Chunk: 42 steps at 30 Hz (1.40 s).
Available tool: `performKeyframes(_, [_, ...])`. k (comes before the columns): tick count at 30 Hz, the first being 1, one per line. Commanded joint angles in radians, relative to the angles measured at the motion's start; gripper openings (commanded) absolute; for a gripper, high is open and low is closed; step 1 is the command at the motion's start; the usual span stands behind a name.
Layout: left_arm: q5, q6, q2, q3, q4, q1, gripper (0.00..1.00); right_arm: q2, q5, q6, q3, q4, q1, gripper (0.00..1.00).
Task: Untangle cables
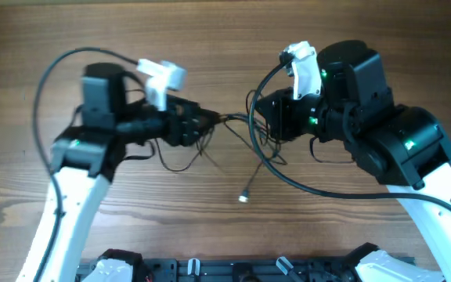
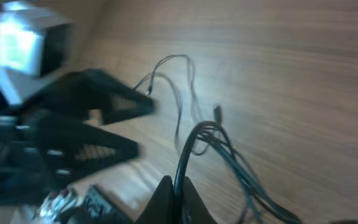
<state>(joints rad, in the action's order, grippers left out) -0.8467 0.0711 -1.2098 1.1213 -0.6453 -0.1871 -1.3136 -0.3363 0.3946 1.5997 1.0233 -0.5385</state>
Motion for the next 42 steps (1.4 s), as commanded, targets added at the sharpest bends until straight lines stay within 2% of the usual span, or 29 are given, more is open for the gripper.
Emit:
performKeyframes(1, [0.047,-0.045,-0.074,0.006,0.04,-0.116,0.72,-0.005,-0.077,-0.033,0.025,0.016,0.004,0.04])
performKeyframes(4, [0.087,-0.068,-0.132,0.006,0.086,-0.182,0.7,-0.005,-0.111,-0.04,0.025,0.021,0.004,0.04])
performKeyframes(6, [0.14,-0.067,-0.172,0.006,0.106,-0.214,0.64,-0.005,-0.118,-0.039,0.025,0.017,0.004,0.04])
performKeyframes(8, [0.214,-0.064,-0.234,0.006,0.123,-0.243,0.52,0.001,-0.118,-0.028,0.035,0.003,0.006,0.04])
performKeyframes(11, [0.232,-0.059,-0.298,0.006,0.127,-0.247,0.3,0.013,-0.154,-0.028,0.085,0.002,0.037,0.04])
performKeyframes(14, [0.351,0.052,-0.325,0.006,0.126,-0.247,0.18,0.041,-0.235,-0.029,0.149,0.002,0.11,0.04])
performKeyframes(18, [0.469,0.135,-0.326,0.006,0.129,-0.247,0.04,0.088,-0.351,-0.028,0.212,0.002,0.233,0.04])
performKeyframes(25, [0.679,0.258,-0.325,0.006,0.117,-0.24,0.04,0.162,-0.395,0.059,0.228,0.011,0.512,0.04])
performKeyframes(28, [0.688,0.26,-0.324,0.006,0.103,-0.206,0.04,0.166,-0.27,0.086,0.229,0.056,0.644,0.04])
performKeyframes(30, [0.687,0.26,-0.312,0.006,0.091,-0.175,0.04,0.151,-0.116,0.095,0.228,0.115,0.705,0.04])
performKeyframes(33, [0.687,0.259,-0.262,0.006,0.077,-0.133,0.04,0.107,0.026,0.093,0.228,0.172,0.727,0.04])
performKeyframes(37, [0.688,0.25,-0.144,0.007,0.079,-0.113,0.04,0.023,-0.169,-0.008,0.228,0.175,0.726,0.04])
performKeyframes(42, [0.679,0.253,0.04,0.007,0.093,-0.113,0.04,-0.051,-0.18,-0.089,0.228,0.229,0.725,0.04])
